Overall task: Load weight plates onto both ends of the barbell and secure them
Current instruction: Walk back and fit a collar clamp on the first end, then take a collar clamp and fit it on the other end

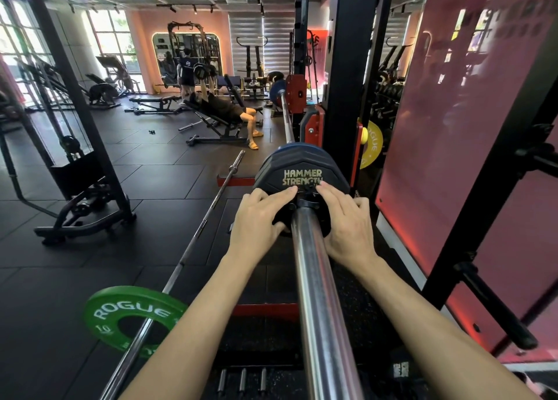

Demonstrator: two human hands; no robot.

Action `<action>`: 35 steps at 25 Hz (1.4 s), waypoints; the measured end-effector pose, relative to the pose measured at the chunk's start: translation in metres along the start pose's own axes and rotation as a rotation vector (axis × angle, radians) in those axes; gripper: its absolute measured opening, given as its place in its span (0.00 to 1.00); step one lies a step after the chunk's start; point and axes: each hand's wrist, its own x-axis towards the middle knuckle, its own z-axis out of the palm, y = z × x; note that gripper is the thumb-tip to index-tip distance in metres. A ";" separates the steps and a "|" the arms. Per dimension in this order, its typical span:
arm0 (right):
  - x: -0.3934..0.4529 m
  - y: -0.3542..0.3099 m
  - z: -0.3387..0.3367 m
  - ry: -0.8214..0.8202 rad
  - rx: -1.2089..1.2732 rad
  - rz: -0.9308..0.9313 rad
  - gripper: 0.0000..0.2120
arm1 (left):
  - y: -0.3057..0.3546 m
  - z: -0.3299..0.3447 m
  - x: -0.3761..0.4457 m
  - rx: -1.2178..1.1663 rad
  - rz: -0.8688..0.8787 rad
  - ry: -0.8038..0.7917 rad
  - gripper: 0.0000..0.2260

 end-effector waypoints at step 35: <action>-0.192 -0.185 -0.248 -0.157 -0.018 0.394 0.30 | 0.202 -0.201 -0.239 0.160 -0.262 -0.150 0.33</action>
